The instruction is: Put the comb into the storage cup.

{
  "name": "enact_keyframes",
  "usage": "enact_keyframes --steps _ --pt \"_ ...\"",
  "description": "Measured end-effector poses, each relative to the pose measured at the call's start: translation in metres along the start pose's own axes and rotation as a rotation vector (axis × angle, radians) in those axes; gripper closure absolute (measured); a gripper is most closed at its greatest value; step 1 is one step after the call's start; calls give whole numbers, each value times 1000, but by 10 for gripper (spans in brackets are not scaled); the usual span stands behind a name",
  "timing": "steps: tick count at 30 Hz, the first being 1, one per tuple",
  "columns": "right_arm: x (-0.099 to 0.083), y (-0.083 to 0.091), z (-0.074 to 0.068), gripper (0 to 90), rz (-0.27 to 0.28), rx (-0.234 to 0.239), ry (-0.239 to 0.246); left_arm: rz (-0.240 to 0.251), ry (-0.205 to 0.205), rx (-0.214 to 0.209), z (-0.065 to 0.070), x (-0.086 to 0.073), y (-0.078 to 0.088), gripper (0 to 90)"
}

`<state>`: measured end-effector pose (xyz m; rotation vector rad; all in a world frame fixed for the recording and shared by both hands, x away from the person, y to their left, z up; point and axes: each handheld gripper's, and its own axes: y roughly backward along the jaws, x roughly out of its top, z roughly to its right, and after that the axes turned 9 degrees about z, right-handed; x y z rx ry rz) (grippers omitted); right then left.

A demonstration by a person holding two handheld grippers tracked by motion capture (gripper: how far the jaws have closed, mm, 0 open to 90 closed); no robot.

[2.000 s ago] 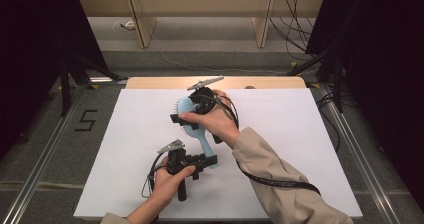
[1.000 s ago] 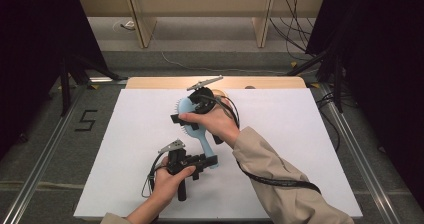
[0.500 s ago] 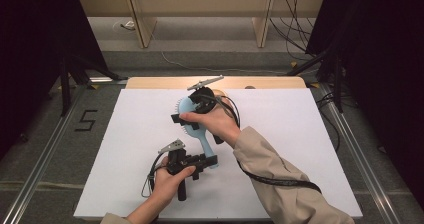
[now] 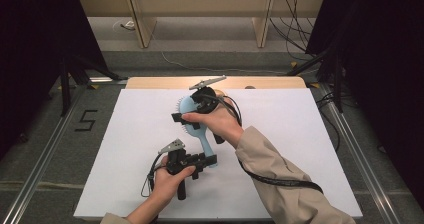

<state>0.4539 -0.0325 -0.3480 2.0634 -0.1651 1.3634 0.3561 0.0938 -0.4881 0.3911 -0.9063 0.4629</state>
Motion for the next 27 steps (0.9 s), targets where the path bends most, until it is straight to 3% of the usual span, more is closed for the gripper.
enact_keyframes --steps 19,23,27 --pt "1 6 -2 245 51 -7 13 13 -89 30 3 2 1 619" --pt "2 7 -2 245 58 -7 11 13 -95 34 3 3 1 596" --pt "3 7 -1 245 63 -6 3 3 -134 60 5 3 1 534"
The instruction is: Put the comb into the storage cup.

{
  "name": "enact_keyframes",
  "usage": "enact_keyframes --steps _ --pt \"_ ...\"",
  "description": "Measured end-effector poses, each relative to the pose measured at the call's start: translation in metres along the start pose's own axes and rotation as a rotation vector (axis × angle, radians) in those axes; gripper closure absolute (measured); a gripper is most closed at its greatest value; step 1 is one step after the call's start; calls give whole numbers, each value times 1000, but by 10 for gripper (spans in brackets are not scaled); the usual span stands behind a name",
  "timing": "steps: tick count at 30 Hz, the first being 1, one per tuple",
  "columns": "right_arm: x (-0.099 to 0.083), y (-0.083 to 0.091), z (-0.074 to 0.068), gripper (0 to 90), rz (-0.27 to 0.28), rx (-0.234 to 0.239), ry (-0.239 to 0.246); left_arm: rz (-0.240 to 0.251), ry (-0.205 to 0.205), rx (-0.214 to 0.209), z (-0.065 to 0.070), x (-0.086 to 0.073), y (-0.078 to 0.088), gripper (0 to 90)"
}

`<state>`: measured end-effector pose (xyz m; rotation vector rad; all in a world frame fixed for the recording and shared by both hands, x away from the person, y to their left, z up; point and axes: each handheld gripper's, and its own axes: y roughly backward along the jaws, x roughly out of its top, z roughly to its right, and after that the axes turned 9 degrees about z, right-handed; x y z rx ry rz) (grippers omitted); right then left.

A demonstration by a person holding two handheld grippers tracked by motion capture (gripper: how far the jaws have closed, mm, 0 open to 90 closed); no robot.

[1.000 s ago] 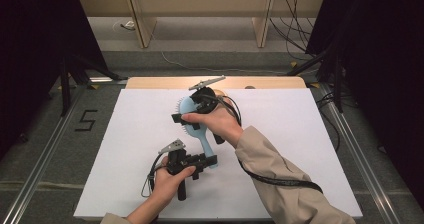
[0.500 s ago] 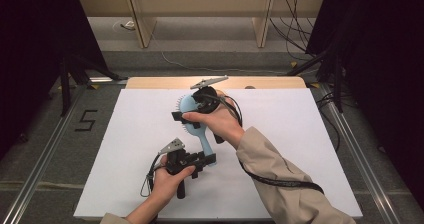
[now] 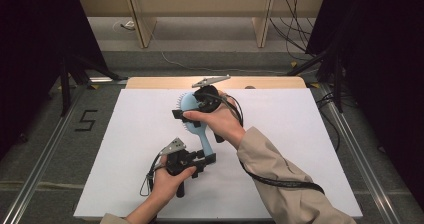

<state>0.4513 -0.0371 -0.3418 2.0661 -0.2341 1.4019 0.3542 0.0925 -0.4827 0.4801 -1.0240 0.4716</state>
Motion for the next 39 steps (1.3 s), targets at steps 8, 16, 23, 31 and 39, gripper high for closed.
enact_keyframes --steps 8,16,23,31,39 --pt "2 3 3 245 39 -24 0 -25 -75 34 5 4 3 252" --pt "5 7 7 245 85 -57 13 -78 -194 101 4 6 11 126" --pt "6 11 12 245 139 -85 25 -94 -253 110 -1 10 22 21" --pt "5 16 17 245 174 -109 27 -85 -260 145 -11 13 34 0" --pt "4 20 23 245 190 -130 27 -71 -263 195 -18 15 43 0"
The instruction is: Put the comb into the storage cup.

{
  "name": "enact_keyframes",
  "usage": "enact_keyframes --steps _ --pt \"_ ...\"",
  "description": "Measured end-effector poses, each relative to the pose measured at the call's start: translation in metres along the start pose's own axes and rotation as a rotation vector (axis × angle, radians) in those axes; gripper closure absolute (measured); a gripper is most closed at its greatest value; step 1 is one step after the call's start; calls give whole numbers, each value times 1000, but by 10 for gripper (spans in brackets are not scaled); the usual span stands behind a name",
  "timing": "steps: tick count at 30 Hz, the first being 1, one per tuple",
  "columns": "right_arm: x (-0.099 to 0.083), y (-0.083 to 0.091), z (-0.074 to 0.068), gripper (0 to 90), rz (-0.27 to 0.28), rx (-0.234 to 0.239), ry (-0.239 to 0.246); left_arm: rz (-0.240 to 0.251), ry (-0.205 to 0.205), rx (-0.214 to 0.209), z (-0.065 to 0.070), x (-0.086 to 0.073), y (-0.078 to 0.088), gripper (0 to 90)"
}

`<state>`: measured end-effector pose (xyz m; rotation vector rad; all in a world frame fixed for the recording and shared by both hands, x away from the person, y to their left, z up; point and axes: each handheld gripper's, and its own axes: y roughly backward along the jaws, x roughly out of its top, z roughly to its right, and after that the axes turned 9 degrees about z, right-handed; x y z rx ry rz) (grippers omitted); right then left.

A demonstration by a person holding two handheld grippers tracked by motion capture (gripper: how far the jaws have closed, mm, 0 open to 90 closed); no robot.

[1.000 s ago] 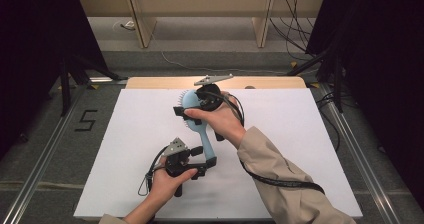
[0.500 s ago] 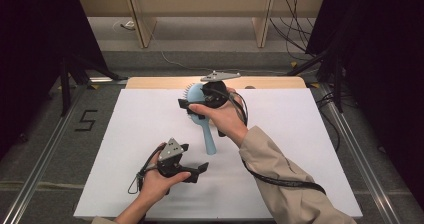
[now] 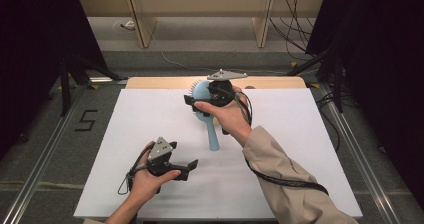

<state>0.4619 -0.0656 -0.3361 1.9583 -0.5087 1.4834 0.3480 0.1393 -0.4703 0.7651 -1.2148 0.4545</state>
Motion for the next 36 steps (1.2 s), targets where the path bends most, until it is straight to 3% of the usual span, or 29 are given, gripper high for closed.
enact_keyframes --steps 12,36 --pt "2 5 9 245 41 -28 6 5 -7 19 -9 -3 10 0" --pt "3 13 25 245 97 -62 16 8 -20 24 -9 -5 9 0"
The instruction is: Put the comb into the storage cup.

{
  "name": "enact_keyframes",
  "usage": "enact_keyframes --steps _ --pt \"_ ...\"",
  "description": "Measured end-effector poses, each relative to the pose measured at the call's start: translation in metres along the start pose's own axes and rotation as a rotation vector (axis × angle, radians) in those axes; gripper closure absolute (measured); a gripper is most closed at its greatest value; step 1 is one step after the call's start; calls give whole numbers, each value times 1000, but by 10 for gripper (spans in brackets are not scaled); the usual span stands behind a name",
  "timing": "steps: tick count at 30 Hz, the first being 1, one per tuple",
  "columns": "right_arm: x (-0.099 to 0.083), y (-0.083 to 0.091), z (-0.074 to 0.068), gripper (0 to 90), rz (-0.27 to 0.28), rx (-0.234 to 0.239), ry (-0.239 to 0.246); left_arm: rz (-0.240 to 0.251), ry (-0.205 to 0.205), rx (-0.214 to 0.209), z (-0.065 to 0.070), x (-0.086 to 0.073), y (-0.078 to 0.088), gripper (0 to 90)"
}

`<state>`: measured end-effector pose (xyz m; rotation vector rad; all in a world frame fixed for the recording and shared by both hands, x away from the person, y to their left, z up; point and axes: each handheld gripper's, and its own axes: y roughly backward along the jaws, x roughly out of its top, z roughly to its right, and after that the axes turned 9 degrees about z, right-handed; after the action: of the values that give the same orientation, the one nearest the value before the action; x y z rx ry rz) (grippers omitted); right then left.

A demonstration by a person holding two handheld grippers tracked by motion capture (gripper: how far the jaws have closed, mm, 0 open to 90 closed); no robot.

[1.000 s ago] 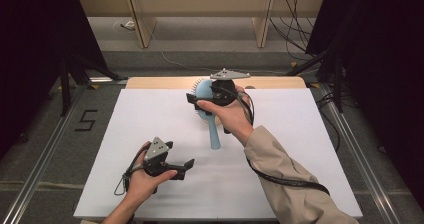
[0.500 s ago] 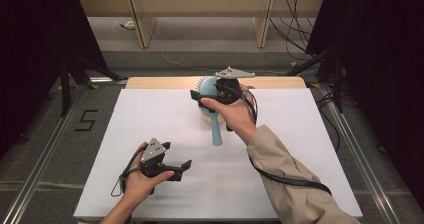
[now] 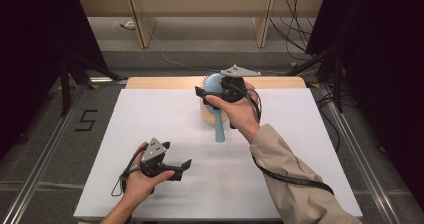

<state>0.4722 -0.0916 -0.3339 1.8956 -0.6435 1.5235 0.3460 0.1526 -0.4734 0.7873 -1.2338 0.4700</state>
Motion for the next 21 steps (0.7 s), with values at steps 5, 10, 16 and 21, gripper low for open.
enact_keyframes --steps 5,10,16,21 --pt "1 2 4 245 12 -10 2 3 -5 5 0 0 0 0" --pt "2 3 8 245 18 -20 2 11 -7 14 0 1 0 0" --pt "4 5 10 245 25 -30 13 5 -10 11 0 0 -1 0" --pt "5 6 12 245 32 -31 14 7 -12 13 0 1 -1 0"
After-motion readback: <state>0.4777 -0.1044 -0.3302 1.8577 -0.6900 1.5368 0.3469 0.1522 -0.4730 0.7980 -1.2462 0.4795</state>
